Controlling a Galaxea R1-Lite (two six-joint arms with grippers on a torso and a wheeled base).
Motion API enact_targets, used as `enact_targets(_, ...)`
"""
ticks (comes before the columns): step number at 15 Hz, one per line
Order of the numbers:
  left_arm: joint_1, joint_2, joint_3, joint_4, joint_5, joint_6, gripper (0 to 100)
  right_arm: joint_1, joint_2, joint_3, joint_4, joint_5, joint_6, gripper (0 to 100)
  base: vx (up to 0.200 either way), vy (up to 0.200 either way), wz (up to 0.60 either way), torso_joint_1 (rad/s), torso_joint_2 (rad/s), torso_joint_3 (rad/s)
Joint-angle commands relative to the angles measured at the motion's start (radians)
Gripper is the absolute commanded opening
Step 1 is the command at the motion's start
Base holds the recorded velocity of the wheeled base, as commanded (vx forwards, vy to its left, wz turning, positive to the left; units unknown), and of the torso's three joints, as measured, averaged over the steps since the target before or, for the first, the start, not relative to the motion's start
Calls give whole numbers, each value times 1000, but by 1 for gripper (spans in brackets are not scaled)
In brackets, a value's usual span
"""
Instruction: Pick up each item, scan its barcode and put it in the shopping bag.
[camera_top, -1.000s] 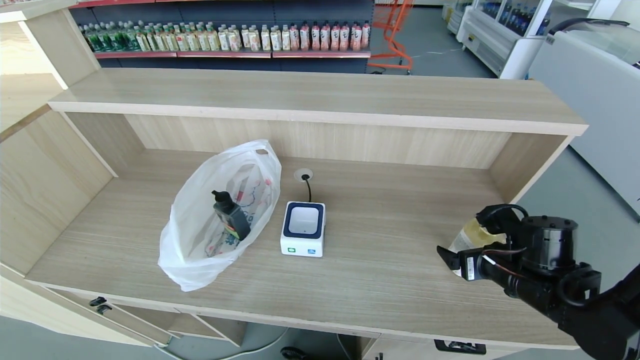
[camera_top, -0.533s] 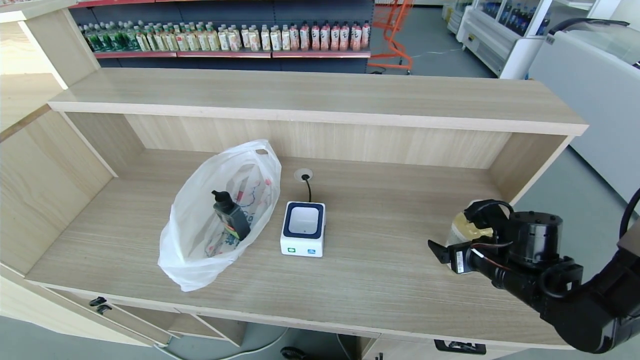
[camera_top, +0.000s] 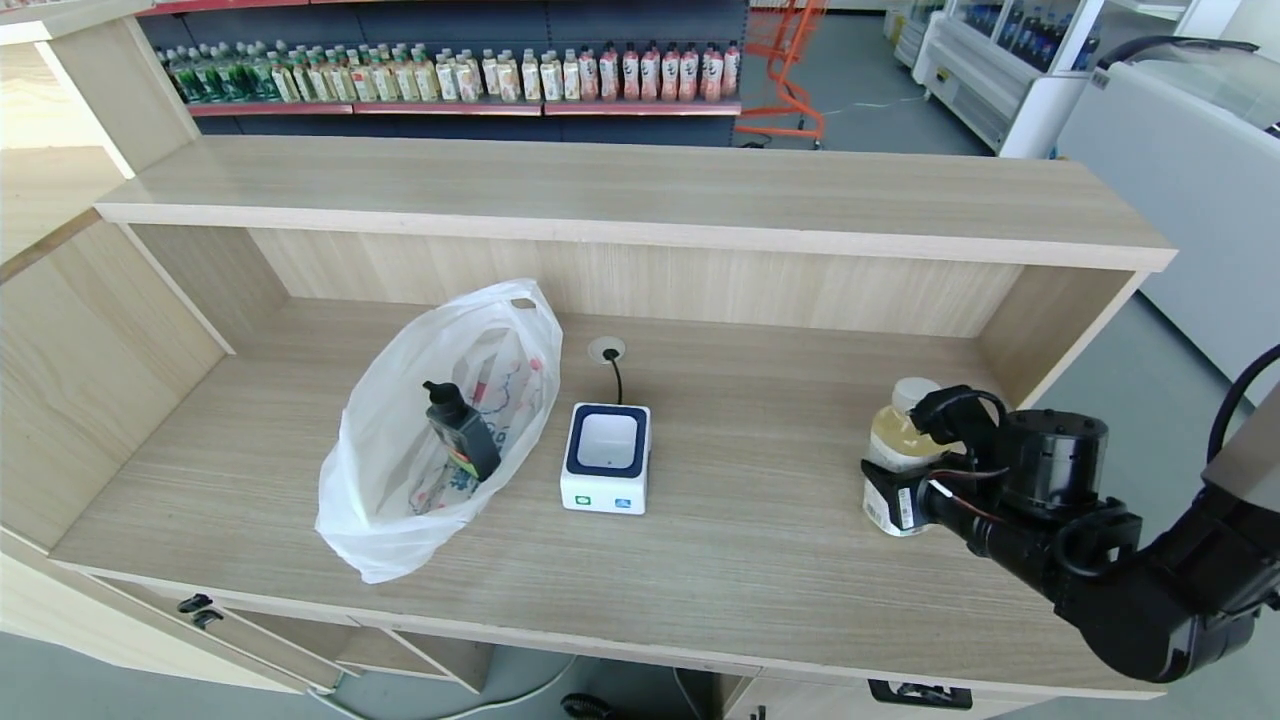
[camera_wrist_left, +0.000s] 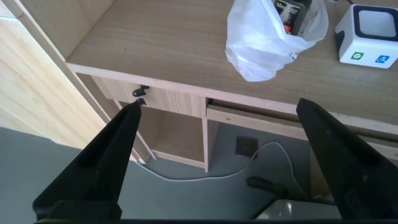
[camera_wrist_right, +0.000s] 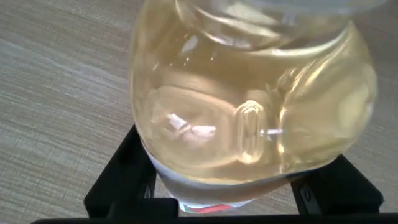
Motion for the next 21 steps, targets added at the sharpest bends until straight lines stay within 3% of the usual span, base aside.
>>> enact_targets(1,0,0,0,0,1,0,100,1,4,-5,-6,22,-4,0,0,0,0,0,0,0)
enact_targets(4,0,0,0,0,1,0,100,1,-8,-5,-8,50,3,0,0,0,0,0,0,0)
enact_targets(6,0,0,0,0,1,0,100,-2,-121,-25,20,163,65,0,0,0,0,0,0,0)
enact_targets(7,0,0,0,0,1,0,100,-8,-216,-86,100,304,88,0,0,0,0,0,0,0)
enact_targets(8,0,0,0,0,1,0,100,-8,-252,-104,132,370,117,0,0,0,0,0,0,0)
enact_targets(10,0,0,0,0,1,0,100,10,-358,-170,230,597,236,0,0,0,0,0,0,0)
enact_targets(15,0,0,0,0,1,0,100,225,-479,-166,354,623,431,0,0,0,0,0,0,0)
enact_targets(21,0,0,0,0,1,0,100,363,-542,-163,489,628,450,0,0,0,0,0,0,0)
